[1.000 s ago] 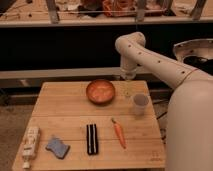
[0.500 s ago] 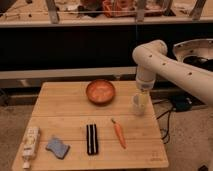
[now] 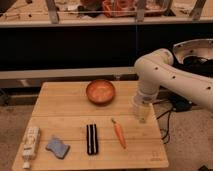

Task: Move the arm in a circular motion

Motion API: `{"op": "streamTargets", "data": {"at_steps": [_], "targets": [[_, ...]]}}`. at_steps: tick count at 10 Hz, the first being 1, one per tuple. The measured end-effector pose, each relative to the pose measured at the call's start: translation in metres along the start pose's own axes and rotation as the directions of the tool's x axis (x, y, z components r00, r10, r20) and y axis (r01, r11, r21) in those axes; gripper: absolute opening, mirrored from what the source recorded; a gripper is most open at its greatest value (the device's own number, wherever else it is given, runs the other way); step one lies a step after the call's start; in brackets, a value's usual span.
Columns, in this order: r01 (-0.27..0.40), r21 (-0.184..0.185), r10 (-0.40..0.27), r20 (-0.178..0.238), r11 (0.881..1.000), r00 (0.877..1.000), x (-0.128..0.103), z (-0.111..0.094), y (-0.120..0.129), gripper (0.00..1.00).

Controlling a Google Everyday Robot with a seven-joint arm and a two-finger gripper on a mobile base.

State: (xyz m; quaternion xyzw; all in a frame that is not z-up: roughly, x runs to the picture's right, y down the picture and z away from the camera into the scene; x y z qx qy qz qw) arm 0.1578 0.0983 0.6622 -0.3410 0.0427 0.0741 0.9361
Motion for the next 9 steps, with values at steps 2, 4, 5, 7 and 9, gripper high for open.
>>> {"op": "streamTargets", "data": {"at_steps": [2, 4, 5, 7, 9], "targets": [[0.030, 0.011, -0.030, 0.016, 0.999, 0.999, -0.040, -0.002, 0.011, 0.80], [0.069, 0.015, -0.070, 0.039, 0.997, 0.997, -0.083, -0.004, 0.021, 0.80], [0.091, 0.016, -0.091, 0.049, 0.996, 0.995, -0.102, -0.005, 0.026, 0.80], [0.152, 0.018, -0.153, 0.074, 0.988, 0.986, -0.142, -0.009, 0.034, 0.80], [0.234, 0.022, -0.235, 0.096, 0.972, 0.967, -0.180, -0.012, 0.033, 0.80]]}}
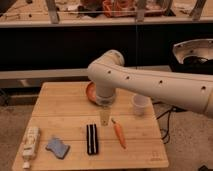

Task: Move the arm in a circular motion

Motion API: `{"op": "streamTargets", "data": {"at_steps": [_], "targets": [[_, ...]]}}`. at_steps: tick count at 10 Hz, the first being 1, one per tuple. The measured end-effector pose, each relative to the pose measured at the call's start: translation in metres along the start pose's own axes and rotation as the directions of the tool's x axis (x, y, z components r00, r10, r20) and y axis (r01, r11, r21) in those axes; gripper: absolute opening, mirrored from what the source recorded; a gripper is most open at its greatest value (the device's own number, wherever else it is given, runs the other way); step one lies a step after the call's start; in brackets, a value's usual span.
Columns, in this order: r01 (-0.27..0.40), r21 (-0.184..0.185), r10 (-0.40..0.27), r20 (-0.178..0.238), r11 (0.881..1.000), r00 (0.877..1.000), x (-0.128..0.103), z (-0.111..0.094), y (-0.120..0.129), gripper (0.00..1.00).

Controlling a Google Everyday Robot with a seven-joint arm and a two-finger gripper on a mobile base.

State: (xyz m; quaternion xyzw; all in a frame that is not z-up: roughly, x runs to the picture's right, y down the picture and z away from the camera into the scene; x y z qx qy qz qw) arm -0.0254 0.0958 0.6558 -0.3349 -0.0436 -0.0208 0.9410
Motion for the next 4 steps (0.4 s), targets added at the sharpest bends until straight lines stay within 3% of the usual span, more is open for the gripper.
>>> {"op": "streamTargets", "data": {"at_steps": [4], "targets": [[0.130, 0.010, -0.130, 0.016, 0.991, 0.991, -0.031, 0.000, -0.053, 0.80]]}}
